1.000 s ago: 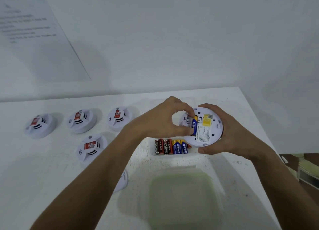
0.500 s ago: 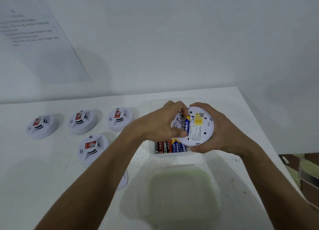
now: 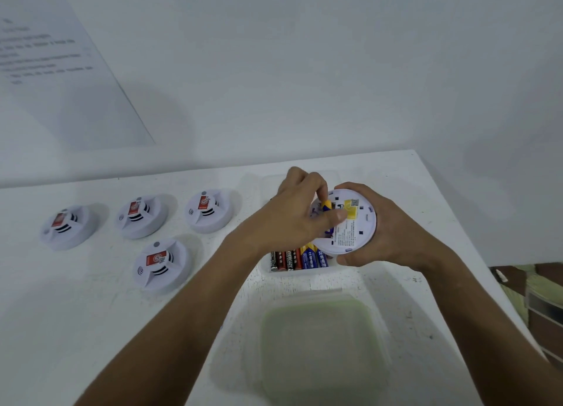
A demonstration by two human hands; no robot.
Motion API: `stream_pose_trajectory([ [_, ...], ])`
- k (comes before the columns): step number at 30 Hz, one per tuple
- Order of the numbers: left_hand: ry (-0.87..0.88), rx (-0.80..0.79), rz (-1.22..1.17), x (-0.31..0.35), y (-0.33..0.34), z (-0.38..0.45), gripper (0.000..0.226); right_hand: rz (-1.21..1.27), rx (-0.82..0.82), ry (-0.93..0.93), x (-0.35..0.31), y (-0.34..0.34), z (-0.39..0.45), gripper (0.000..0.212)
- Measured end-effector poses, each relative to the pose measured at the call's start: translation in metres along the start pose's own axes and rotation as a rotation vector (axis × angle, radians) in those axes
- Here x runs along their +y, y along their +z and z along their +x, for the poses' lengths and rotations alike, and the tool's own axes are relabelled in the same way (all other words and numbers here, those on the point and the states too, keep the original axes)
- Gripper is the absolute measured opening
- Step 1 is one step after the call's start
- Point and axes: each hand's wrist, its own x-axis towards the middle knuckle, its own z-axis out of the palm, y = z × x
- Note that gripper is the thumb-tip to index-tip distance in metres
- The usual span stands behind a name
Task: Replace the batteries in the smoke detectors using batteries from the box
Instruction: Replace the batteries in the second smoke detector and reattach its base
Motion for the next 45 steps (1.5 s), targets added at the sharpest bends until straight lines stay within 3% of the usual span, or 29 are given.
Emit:
stream_pose_trajectory([
  [2,0.05,0.098,0.021,0.004,0.006,0.001,0.021,-0.006,0.021,-0.02,-0.003,0.002,0.002,0.081],
  [4,0.051,0.09,-0.011,0.006,0.009,0.002,0.018,-0.019,0.029,-0.028,-0.005,0.005,0.003,0.077],
  [6,-0.02,0.096,-0.145,0.005,0.006,0.008,0.017,-0.025,0.035,0.0,-0.001,0.004,0.001,0.078],
  [8,-0.127,0.223,-0.302,-0.004,-0.003,0.02,0.022,-0.036,0.041,0.037,0.006,-0.001,-0.003,0.082],
  [11,-0.268,0.4,-0.26,-0.029,-0.018,0.043,0.025,-0.052,0.036,0.07,0.012,-0.006,-0.01,0.088],
  [16,-0.332,0.188,0.003,-0.059,-0.011,0.065,0.024,-0.068,0.019,0.095,0.016,-0.009,-0.013,0.088],
  [22,-0.384,0.033,0.102,-0.072,0.001,0.081,0.03,-0.062,0.01,0.114,0.019,-0.011,-0.013,0.091],
  [36,-0.362,0.0,0.381,-0.09,0.005,0.088,0.043,-0.044,0.01,0.12,0.02,-0.012,-0.012,0.091],
  [42,-0.253,0.219,0.153,-0.054,0.004,0.052,0.03,-0.033,0.033,0.123,0.016,-0.021,-0.023,0.097],
  [45,-0.215,0.185,0.101,-0.035,0.02,0.029,0.027,-0.02,0.07,0.12,0.015,-0.029,-0.037,0.096],
])
